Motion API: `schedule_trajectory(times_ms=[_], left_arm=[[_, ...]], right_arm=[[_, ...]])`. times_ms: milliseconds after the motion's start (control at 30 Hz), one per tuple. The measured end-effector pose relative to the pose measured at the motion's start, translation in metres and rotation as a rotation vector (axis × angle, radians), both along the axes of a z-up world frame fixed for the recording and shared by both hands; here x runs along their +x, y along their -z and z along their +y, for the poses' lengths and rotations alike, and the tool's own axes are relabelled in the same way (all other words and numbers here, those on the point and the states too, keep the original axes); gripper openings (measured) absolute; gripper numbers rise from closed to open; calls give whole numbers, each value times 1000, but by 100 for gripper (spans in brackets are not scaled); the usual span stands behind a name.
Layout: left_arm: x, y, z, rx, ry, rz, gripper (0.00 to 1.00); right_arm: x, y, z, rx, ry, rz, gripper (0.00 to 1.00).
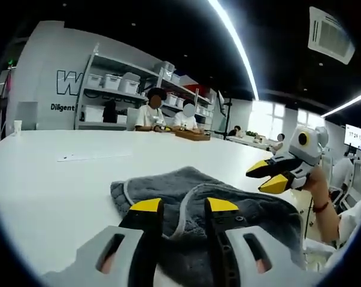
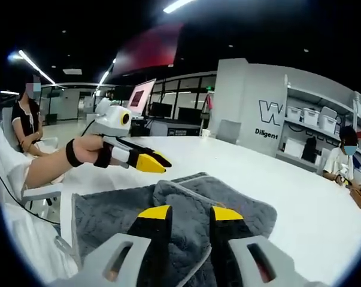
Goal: Open the folded towel by lifting each exposed corner and separating the folded layers until the towel lies flat within the target outline without major curled edges
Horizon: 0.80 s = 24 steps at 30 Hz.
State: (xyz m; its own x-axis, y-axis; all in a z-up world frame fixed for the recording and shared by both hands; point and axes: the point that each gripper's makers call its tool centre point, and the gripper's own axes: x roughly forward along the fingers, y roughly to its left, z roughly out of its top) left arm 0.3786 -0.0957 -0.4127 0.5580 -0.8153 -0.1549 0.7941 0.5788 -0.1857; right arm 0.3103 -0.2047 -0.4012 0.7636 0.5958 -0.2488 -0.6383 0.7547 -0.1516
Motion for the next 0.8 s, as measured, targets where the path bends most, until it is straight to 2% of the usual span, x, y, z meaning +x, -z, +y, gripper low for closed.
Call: schedule_trajectory(times_ms=[467,800], left_arm=[[10,9,0,23,-24,10,29],[17,16,-5,42,-25,19,28]], right_arm=[[8,2,-2,-4,15,8,20],[14,14,-6,-32,28,38,20]])
